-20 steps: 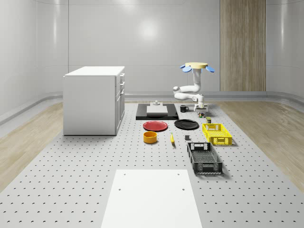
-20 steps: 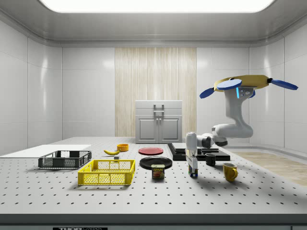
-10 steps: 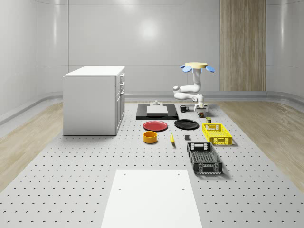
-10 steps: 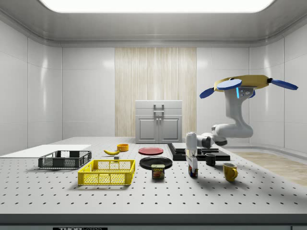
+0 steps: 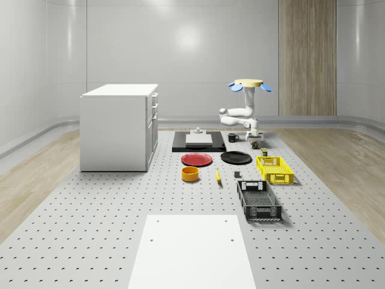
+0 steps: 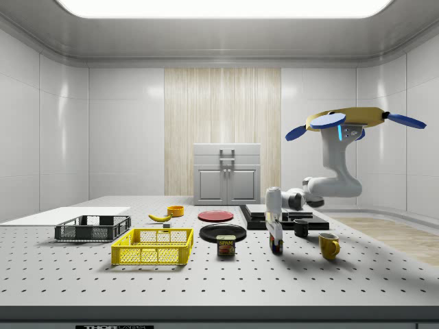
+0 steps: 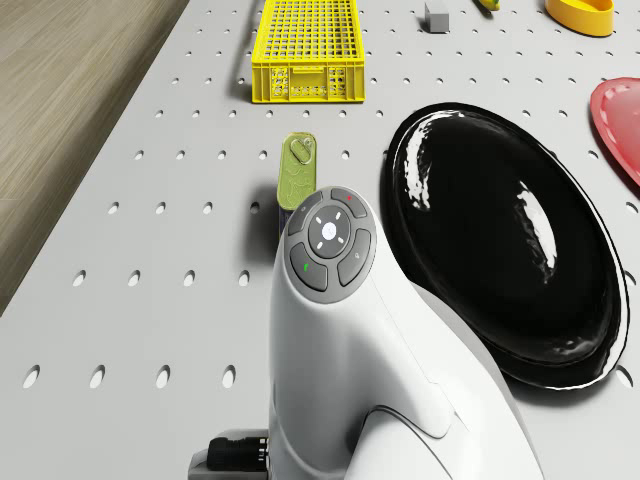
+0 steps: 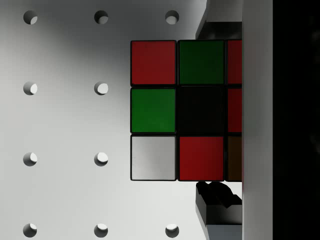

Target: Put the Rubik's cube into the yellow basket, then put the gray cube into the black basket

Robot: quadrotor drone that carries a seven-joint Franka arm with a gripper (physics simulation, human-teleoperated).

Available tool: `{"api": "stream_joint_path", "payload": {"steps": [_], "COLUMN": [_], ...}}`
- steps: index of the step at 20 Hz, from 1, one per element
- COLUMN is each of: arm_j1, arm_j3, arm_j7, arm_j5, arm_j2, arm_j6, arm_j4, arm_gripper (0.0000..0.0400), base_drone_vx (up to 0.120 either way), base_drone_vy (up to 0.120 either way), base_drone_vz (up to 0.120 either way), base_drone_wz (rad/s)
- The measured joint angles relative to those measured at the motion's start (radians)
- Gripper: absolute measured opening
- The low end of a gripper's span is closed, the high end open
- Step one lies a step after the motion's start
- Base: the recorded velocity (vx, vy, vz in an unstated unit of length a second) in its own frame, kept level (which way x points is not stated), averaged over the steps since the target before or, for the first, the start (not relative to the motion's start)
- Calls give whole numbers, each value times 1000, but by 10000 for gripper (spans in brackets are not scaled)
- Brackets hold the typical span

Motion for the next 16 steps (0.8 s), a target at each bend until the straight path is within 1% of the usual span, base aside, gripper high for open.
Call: {"api": "stream_joint_path", "payload": {"steps": [6, 12, 13, 14, 16], "arm_j1": [-4, -8, -9, -9, -10], "arm_j3": [74, 105, 107, 110, 113], "arm_j7": [10, 15, 16, 16, 18], "arm_j5": [74, 108, 111, 114, 119], "arm_j2": [-10, -26, -28, -31, -37], "arm_j6": [-17, -13, -11, -9, -5], "arm_j4": [-13, -16, -17, -17, -17], "arm_gripper": [350, 350, 350, 350, 350], "base_drone_vx": [0, 0, 0, 0, 0], "base_drone_vy": [0, 0, 0, 80, 120], "base_drone_vz": [120, 120, 0, 0, 0], "base_drone_wz": [0, 0, 0, 0, 0]}}
